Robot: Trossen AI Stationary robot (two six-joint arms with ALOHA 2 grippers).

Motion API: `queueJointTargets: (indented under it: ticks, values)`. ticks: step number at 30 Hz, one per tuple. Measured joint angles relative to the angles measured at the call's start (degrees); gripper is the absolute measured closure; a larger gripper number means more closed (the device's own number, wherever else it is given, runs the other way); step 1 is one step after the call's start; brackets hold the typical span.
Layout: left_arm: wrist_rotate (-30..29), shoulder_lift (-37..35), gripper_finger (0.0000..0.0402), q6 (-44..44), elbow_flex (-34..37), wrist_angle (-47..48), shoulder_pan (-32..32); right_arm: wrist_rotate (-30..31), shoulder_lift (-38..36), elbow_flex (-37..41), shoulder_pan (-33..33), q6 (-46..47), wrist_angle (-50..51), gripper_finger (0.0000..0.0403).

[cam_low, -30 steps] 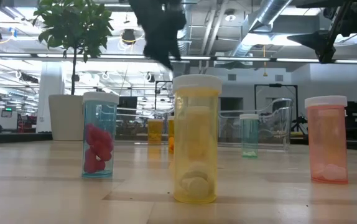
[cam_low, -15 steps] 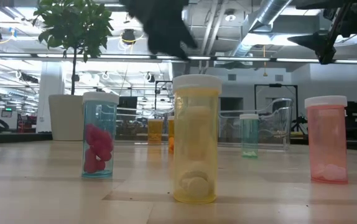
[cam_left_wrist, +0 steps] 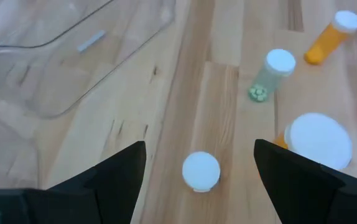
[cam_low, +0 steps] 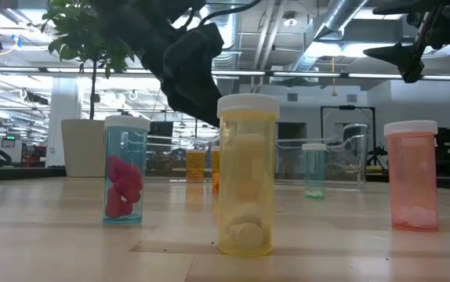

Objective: Pick and place medicine bottles into bin by pill shape (circle, oval)
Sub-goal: Put the left small orange capsule bottle into the left transparent bin

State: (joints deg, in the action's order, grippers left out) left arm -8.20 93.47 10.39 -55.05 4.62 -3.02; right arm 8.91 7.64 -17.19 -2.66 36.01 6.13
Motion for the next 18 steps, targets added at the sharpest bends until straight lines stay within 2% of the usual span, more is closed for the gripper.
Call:
queueJointTargets:
  ticks: [5, 10, 18]
  values:
    - [-0.2, 3.3, 0.0111, -1.8, 0.0, -1.3, -0.4, 0.0, 0.0, 0.0, 0.0, 0.1, 0.1, 0.0069]
    - [-1.5, 6.1, 0.0111, 0.0, 0.0, -1.5, -0.4, 0.0, 0.0, 0.0, 0.0, 0.1, 0.2, 0.0069]
    - [-1.5, 6.1, 0.0111, 0.3, 0.0, -1.1, -0.4, 0.0, 0.0, 0.0, 0.0, 0.1, 0.3, 0.0069]
